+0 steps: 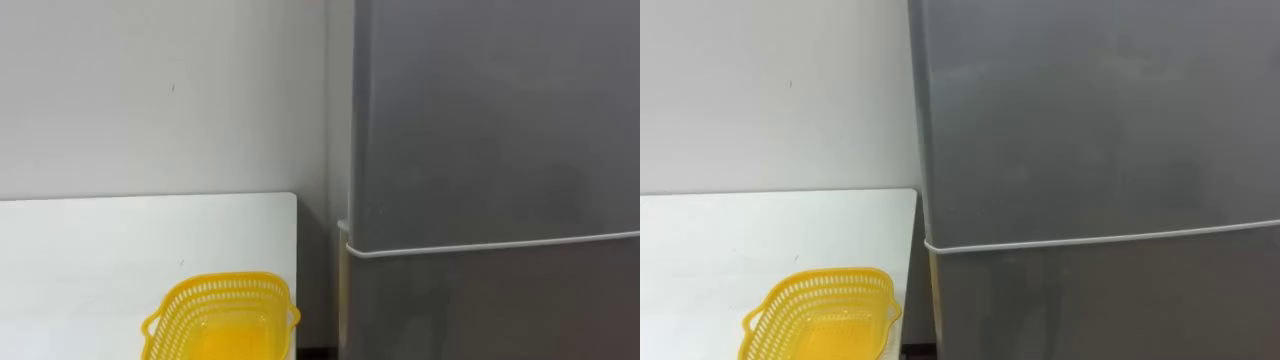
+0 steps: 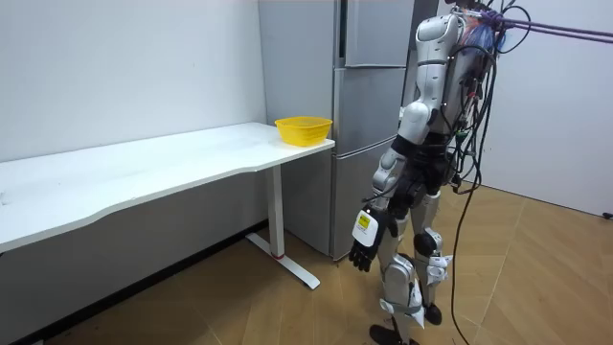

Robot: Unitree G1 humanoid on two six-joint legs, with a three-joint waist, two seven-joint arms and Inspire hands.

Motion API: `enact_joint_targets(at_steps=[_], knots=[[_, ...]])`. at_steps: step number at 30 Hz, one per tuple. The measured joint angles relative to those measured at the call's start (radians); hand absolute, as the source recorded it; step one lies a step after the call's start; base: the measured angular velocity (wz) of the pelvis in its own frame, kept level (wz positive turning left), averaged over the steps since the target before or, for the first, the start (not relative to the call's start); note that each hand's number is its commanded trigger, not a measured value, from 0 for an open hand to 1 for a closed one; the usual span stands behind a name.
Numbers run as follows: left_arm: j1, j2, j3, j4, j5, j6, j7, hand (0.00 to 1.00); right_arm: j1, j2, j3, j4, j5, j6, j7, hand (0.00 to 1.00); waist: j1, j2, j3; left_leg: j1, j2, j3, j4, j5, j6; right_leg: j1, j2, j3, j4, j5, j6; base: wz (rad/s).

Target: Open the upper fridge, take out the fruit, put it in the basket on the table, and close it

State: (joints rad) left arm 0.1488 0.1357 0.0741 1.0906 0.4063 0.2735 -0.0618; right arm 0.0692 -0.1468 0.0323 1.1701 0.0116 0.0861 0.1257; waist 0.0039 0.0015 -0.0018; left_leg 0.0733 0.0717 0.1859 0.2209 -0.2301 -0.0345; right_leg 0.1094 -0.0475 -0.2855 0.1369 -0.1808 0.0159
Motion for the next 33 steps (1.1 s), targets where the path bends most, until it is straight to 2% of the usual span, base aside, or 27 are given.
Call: enact_joint_targets(at_steps=[7, 11, 16, 22, 26, 31, 33], knots=[[0.026, -0.001, -0.002, -0.001, -0.003, -0.003, 0.016, 0.00, 0.008, 0.001, -0.016, -0.009, -0.003, -0.003, -0.007, 0.00, 0.000, 0.000, -0.0008, 0.005, 0.000, 0.004, -0.009, 0.000, 0.000, -0.004, 0.003, 0.011, 0.006, 0.000, 0.000, -0.04], [0.032, -0.003, 0.001, -0.001, -0.003, -0.004, 0.054, 0.00, 0.013, 0.001, -0.015, -0.013, 0.007, -0.005, -0.032, 0.00, -0.001, -0.004, -0.0016, 0.007, -0.002, 0.003, -0.015, 0.000, 0.000, -0.003, 0.002, 0.008, 0.005, 0.000, 0.000, 0.00], [0.035, -0.003, 0.011, 0.003, -0.085, -0.030, 0.098, 0.00, 0.010, 0.001, -0.017, -0.006, -0.003, -0.013, -0.047, 0.00, -0.002, -0.006, -0.0010, 0.009, -0.002, 0.002, -0.015, 0.000, 0.000, -0.002, 0.002, 0.008, 0.005, 0.000, 0.000, 0.00], [0.035, -0.006, 0.093, 0.009, -0.240, -0.048, 0.139, 0.00, 0.024, 0.005, -0.044, 0.008, -0.001, -0.022, -0.051, 0.00, 0.000, -0.004, 0.0015, 0.020, -0.002, 0.002, -0.020, 0.000, 0.000, 0.007, 0.004, 0.010, 0.000, 0.001, 0.001, 0.00], [0.042, -0.015, 0.143, 0.007, -0.396, -0.071, 0.175, 0.00, 0.033, 0.011, -0.066, 0.007, 0.007, -0.023, -0.050, 0.00, 0.000, -0.004, 0.0022, 0.028, -0.003, 0.002, -0.023, 0.000, 0.000, 0.017, 0.003, 0.007, -0.002, 0.000, 0.002, 0.00], [0.037, -0.017, 0.151, 0.011, -0.577, -0.116, 0.221, 0.00, 0.030, 0.011, -0.066, 0.008, 0.037, -0.024, -0.051, 0.00, 0.002, -0.005, 0.0021, 0.025, -0.005, 0.002, -0.023, 0.000, 0.000, 0.015, 0.000, 0.006, -0.001, -0.001, 0.003, 0.00], [0.027, -0.016, 0.161, 0.034, -0.701, -0.140, 0.231, 0.00, 0.032, 0.011, -0.075, 0.009, 0.027, -0.030, -0.051, 0.00, 0.002, -0.004, 0.0021, 0.026, -0.008, -0.001, -0.023, 0.000, 0.000, 0.015, -0.002, 0.005, 0.000, 0.000, 0.005, 0.00]])
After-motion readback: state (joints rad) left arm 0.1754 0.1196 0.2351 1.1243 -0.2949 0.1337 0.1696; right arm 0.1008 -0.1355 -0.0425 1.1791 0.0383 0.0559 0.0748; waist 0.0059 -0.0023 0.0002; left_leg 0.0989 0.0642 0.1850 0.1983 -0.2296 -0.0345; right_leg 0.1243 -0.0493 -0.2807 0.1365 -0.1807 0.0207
